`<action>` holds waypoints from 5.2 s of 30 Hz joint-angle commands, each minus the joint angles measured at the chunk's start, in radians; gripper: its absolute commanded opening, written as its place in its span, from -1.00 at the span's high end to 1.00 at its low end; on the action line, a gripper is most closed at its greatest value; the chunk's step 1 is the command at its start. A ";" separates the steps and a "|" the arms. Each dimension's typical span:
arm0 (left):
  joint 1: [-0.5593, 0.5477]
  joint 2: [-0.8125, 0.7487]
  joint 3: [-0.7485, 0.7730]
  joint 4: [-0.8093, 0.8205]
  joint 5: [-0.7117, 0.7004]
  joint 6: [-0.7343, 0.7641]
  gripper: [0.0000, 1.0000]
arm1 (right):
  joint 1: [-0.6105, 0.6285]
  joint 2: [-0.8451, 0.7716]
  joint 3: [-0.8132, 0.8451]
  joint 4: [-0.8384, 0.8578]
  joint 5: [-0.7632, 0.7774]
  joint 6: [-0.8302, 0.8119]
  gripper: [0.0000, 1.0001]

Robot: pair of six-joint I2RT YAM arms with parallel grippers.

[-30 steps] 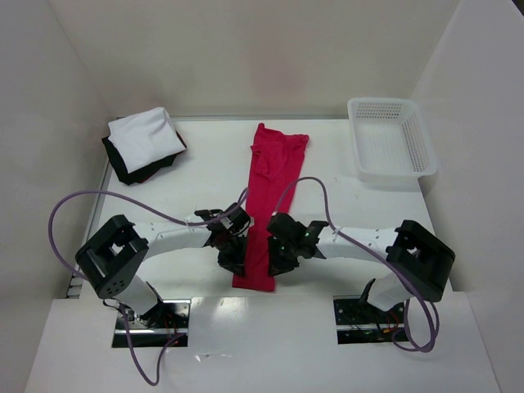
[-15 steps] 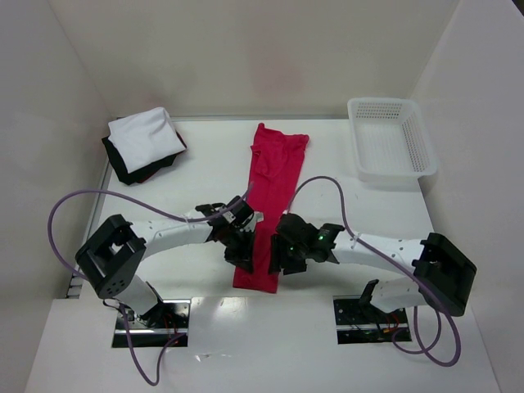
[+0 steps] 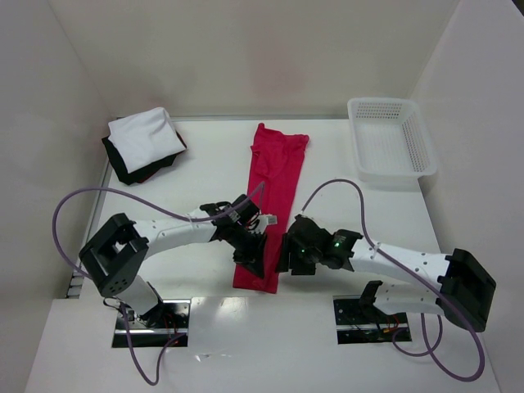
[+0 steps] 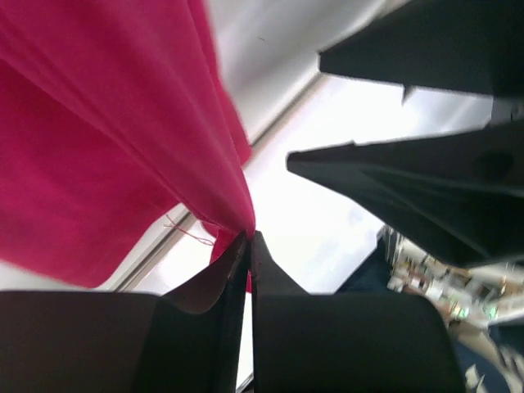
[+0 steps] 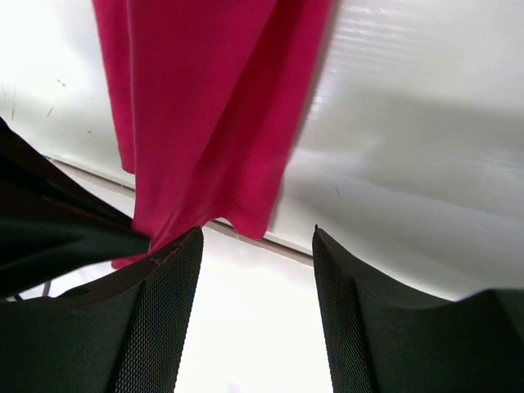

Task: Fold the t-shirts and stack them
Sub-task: Rotate the tshirt 90 degrees, then grab the bottom of the folded rectangular tshirt with both arms, then fold the folded rectangular tshirt in 1/3 of the way

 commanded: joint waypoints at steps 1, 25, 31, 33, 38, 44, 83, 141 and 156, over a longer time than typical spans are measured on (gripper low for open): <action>-0.030 0.040 0.038 0.030 0.111 0.045 0.80 | 0.011 -0.049 -0.023 -0.018 0.031 0.049 -0.24; 0.015 -0.041 0.037 0.095 -0.050 -0.128 0.80 | 0.011 -0.287 -0.064 -0.019 -0.064 -0.031 -0.01; 0.015 -0.041 0.037 0.096 -0.013 -0.119 0.78 | 0.011 -0.239 -0.074 -0.001 -0.063 -0.053 -0.12; 0.015 -0.041 0.008 0.087 -0.013 -0.119 0.78 | 0.011 -0.230 -0.074 -0.001 -0.063 -0.053 -0.12; 0.015 -0.107 -0.074 0.055 -0.073 -0.162 0.78 | 0.011 -0.230 -0.074 -0.001 -0.054 -0.062 -0.14; 0.015 -0.182 -0.137 0.035 -0.131 -0.208 0.43 | 0.011 -0.221 -0.074 0.019 -0.054 -0.062 -0.22; 0.015 -0.097 -0.215 -0.011 -0.288 -0.191 -0.27 | 0.058 0.195 -0.043 0.214 -0.143 -0.113 -0.11; 0.426 0.386 0.596 -0.226 -0.089 0.312 1.00 | -0.448 0.359 0.416 0.082 0.051 -0.425 1.00; 0.498 0.696 0.969 -0.258 -0.067 0.334 0.15 | -0.592 0.649 0.644 0.142 0.057 -0.502 0.19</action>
